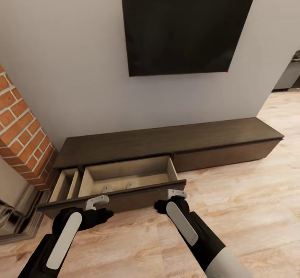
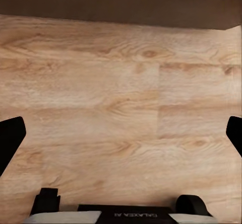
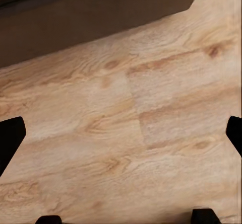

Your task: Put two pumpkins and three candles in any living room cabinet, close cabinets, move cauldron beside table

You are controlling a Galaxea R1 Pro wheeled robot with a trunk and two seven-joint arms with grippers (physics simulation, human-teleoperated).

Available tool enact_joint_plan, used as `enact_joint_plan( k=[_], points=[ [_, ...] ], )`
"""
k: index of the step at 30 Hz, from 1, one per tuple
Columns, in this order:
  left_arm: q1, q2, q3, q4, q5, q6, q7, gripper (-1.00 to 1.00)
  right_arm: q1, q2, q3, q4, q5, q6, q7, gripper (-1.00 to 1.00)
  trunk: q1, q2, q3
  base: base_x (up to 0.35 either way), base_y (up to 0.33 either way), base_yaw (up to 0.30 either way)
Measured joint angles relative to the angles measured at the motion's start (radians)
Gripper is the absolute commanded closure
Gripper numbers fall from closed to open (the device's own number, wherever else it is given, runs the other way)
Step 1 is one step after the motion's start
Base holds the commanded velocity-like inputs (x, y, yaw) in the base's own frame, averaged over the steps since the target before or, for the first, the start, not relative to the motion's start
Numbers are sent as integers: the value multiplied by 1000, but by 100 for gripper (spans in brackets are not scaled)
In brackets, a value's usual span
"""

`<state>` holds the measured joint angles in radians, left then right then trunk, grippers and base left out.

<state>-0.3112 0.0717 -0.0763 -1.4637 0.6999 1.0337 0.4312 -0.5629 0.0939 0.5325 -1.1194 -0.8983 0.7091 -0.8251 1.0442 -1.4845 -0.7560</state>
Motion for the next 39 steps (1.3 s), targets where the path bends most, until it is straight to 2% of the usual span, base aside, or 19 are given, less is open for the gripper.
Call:
enact_joint_plan(
  k=[2,5,6,9,11,13,15,16,18,22,25,29,34,39],
  points=[
    [0,10,1,26,-1,1,0,-100,22,-45,-19,-1,-1,0,2,-100,-8,14,6,0,0,-288],
    [0,41,1,72,-2,-1,-1,-100,90,-81,-31,-1,-2,-22,2,-100,-19,35,16,0,0,-289],
    [0,48,1,84,-1,-2,-1,-100,106,-86,-34,-1,-2,-35,0,-100,-23,42,19,0,0,-289],
    [0,85,-1,172,-4,-15,-4,-100,197,-103,-55,-6,2,-136,-6,-100,-35,63,28,0,0,-289],
    [0,96,-1,239,-7,-31,-3,-100,247,-116,-59,-4,4,-186,-6,-100,-42,77,34,0,0,-289],
    [0,104,0,310,-10,-72,-5,-100,295,-133,-61,-6,6,-231,-6,-100,-50,91,41,0,0,-289],
    [0,111,-7,380,-27,-134,-7,-100,336,-153,-60,-5,6,-283,-7,-100,-58,105,47,0,0,-289],
    [0,112,-9,393,-36,-148,-8,-100,342,-155,-60,-5,6,-293,-7,-100,-61,112,50,0,0,-289],
    [0,115,-15,422,-77,-178,-10,-100,356,-161,-59,-2,5,-320,-7,-100,-69,126,57,0,0,-289],
    [0,115,-15,432,-112,-192,-12,-100,365,-163,-57,2,3,-352,-5,-100,-84,154,71,0,0,-282],
    [-1,112,-16,431,-118,-194,-13,-100,367,-162,-56,3,3,-364,-6,-100,-96,175,83,0,0,-265],
    [-1,121,-16,431,-120,-194,-13,-100,368,-165,-59,37,3,-374,1,-100,-111,203,98,0,0,-260],
    [-1,131,-16,430,-120,-194,-13,-100,368,-164,-62,102,4,-438,4,-100,-130,238,117,0,0,-260],
    [-1,118,-16,425,-117,-195,-14,-100,368,-163,-65,123,0,-460,5,-100,-150,273,137,0,0,-246]
  ],
)
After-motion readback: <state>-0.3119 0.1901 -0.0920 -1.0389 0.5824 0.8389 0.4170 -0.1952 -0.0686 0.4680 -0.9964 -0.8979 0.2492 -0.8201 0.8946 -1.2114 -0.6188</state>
